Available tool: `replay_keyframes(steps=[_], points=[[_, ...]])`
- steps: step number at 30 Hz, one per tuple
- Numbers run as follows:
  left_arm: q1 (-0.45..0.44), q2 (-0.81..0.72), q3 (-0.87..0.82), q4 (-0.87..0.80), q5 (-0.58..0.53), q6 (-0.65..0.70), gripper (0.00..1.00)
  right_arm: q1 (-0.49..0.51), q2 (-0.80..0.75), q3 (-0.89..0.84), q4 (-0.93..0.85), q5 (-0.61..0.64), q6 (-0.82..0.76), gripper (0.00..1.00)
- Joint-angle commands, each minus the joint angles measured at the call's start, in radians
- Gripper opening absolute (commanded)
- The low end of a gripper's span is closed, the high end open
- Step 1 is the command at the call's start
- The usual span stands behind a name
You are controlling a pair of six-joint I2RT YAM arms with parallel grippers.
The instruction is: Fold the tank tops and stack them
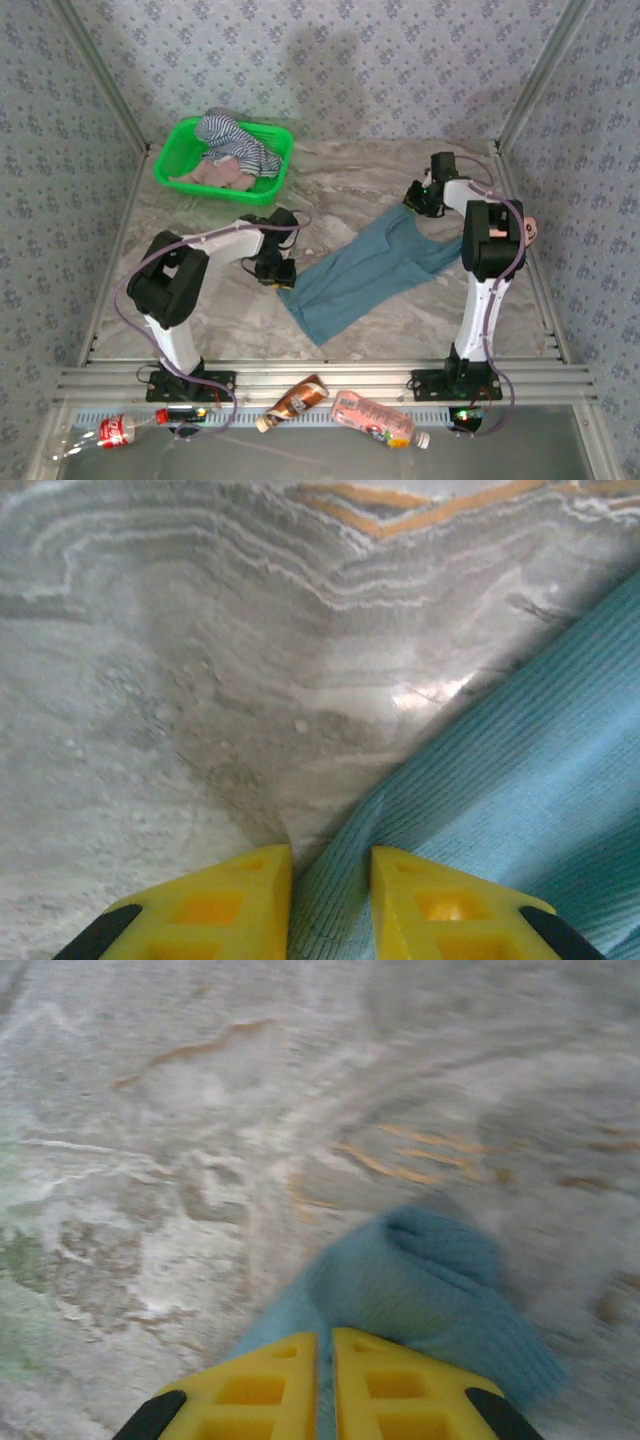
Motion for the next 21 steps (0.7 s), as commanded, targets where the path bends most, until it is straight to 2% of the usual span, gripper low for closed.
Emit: replay_keyframes(steps=[1,6,9,11,16,21], points=[[-0.044,-0.023,-0.049,-0.136,0.074,-0.07,0.27,0.006,0.002,0.061,-0.03,-0.063,-0.042,0.15],[-0.042,-0.064,0.042,-0.251,0.037,-0.029,0.31,-0.014,-0.149,0.016,-0.073,-0.066,-0.077,0.21],[-0.025,-0.053,0.152,-0.306,0.009,0.011,0.33,-0.022,-0.304,-0.118,-0.094,-0.042,-0.043,0.26],[-0.013,-0.027,0.215,-0.294,0.03,0.02,0.35,-0.02,-0.398,-0.222,-0.12,-0.034,-0.005,0.32],[-0.014,0.09,0.345,-0.208,0.122,0.022,0.37,0.031,-0.65,-0.523,-0.15,-0.05,0.13,0.33],[-0.036,0.165,0.354,-0.149,0.166,0.044,0.36,0.111,-0.728,-0.677,-0.129,-0.025,0.233,0.32]])
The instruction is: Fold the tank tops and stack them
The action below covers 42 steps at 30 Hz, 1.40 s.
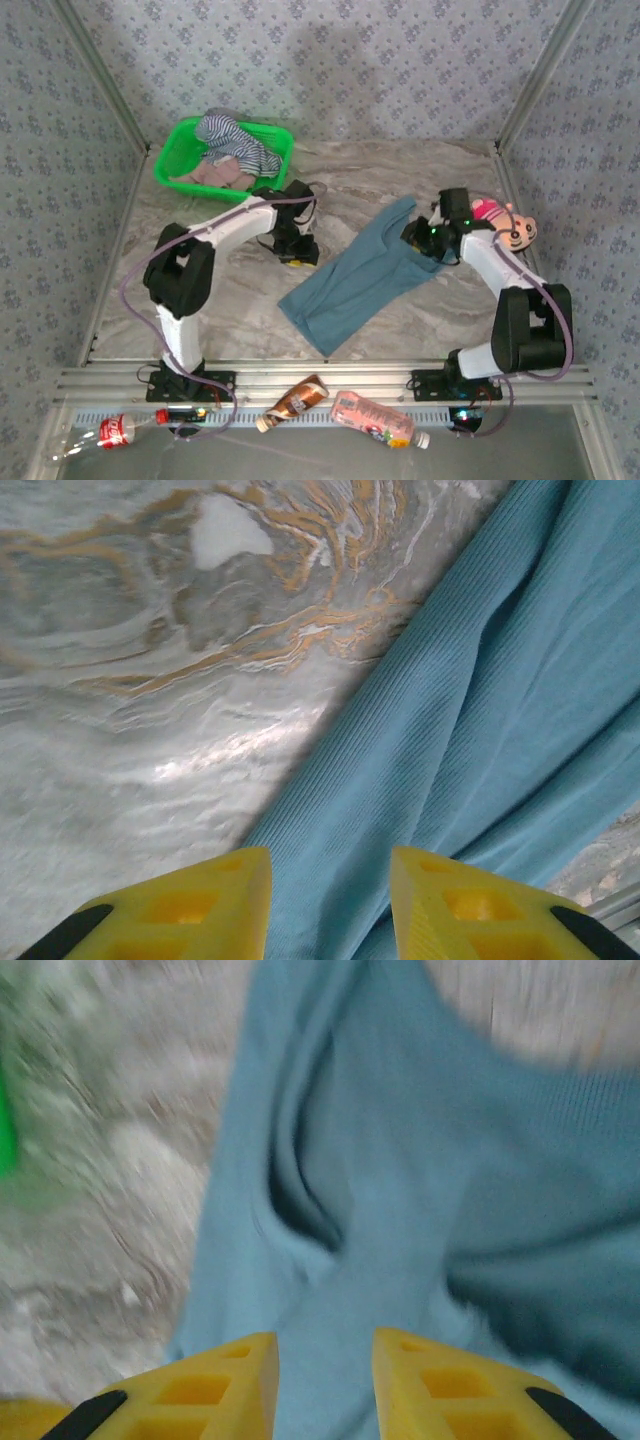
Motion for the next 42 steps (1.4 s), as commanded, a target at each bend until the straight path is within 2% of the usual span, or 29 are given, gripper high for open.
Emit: replay_keyframes(steps=[1,7,15,19,22,29,32,34,36,39,42], points=[[-0.014,0.035,-0.023,0.033,0.067,0.026,0.36,0.032,-0.006,-0.08,0.003,0.025,0.101,0.32],[-0.032,0.007,-0.15,0.09,0.085,0.007,0.35,0.06,0.107,-0.089,0.053,0.062,0.074,0.33],[-0.035,-0.091,-0.325,0.172,0.078,-0.103,0.35,0.074,0.299,0.048,0.049,0.101,-0.049,0.33],[-0.05,-0.129,-0.389,0.263,0.084,-0.25,0.35,0.104,0.407,0.192,0.009,0.119,-0.134,0.33],[-0.073,-0.142,-0.4,0.305,0.046,-0.318,0.36,0.116,0.498,0.309,-0.018,0.129,-0.179,0.33],[-0.073,-0.098,-0.288,0.309,-0.011,-0.343,0.38,0.14,0.724,0.661,-0.131,0.105,-0.312,0.33],[-0.075,-0.082,-0.23,0.252,-0.052,-0.336,0.43,0.133,0.793,0.806,-0.167,0.056,-0.392,0.39],[-0.074,-0.08,-0.185,0.166,-0.101,-0.322,0.45,0.142,0.785,0.847,-0.193,0.032,-0.452,0.43],[-0.075,-0.09,-0.164,0.119,-0.122,-0.322,0.46,0.145,0.738,0.812,-0.176,-0.004,-0.496,0.45],[-0.092,-0.123,-0.185,0.114,-0.094,-0.377,0.48,0.139,0.61,0.677,-0.088,-0.039,-0.587,0.49],[-0.14,-0.148,-0.228,0.13,-0.078,-0.452,0.51,0.142,0.43,0.471,0.001,-0.059,-0.655,0.53]])
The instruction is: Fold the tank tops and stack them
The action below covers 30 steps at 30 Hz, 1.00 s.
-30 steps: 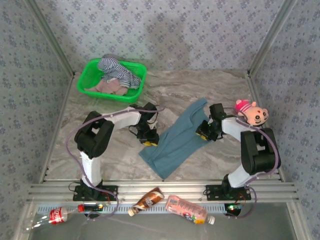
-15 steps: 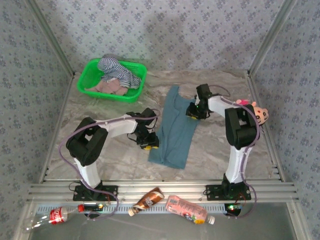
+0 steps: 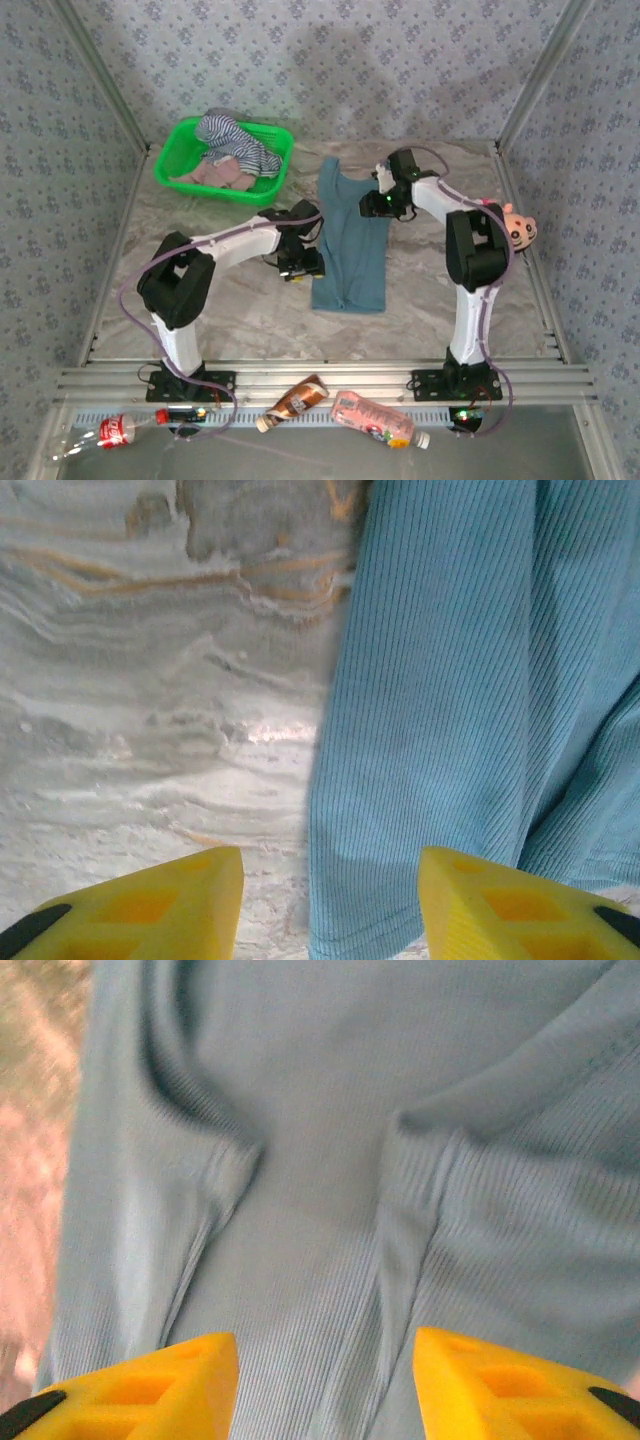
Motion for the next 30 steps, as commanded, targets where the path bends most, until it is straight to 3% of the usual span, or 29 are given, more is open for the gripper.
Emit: replay_keyframes(steps=[1,7,15,22,30], points=[[-0.062,-0.055,-0.044,-0.044,0.008,-0.105,0.52,0.009,-0.225,-0.192,0.07,-0.055,-0.143,0.53],[-0.134,-0.07,-0.128,0.06,-0.007,-0.252,0.55,0.076,-0.512,-0.506,0.068,-0.023,-0.344,0.56],[-0.159,-0.084,-0.214,0.193,-0.057,-0.364,0.53,0.235,-0.736,-0.754,0.043,0.041,-0.54,0.58],[-0.162,-0.053,-0.227,0.251,-0.032,-0.369,0.46,0.371,-0.769,-0.87,0.056,0.157,-0.651,0.59],[-0.169,-0.022,-0.235,0.28,-0.01,-0.364,0.41,0.419,-0.706,-0.915,0.158,0.226,-0.715,0.57]])
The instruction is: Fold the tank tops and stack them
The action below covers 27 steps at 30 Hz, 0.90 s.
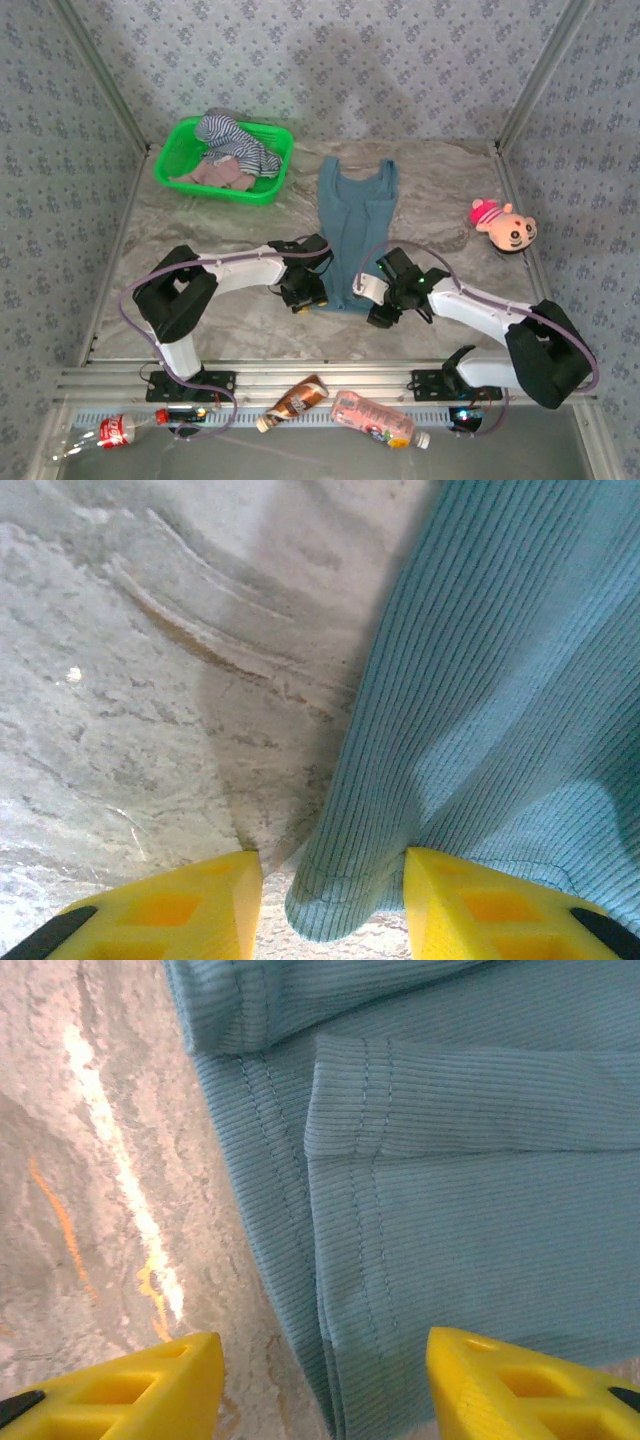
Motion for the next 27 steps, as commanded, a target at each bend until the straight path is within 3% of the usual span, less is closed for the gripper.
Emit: replay_keyframes(steps=[1,6,19,27], points=[[-0.017,0.048,-0.016,0.13,0.023,-0.017,0.41,0.01,0.046,-0.011,0.073,0.043,-0.053,0.57],[-0.013,0.064,0.0,0.128,0.022,-0.007,0.36,0.021,0.115,0.013,0.089,0.054,-0.069,0.52],[0.013,0.047,0.033,0.042,-0.002,0.045,0.11,0.123,0.121,0.051,-0.01,0.074,-0.028,0.13],[0.026,-0.064,0.059,-0.159,-0.023,0.106,0.07,0.196,0.027,0.077,-0.111,0.008,0.066,0.11]])
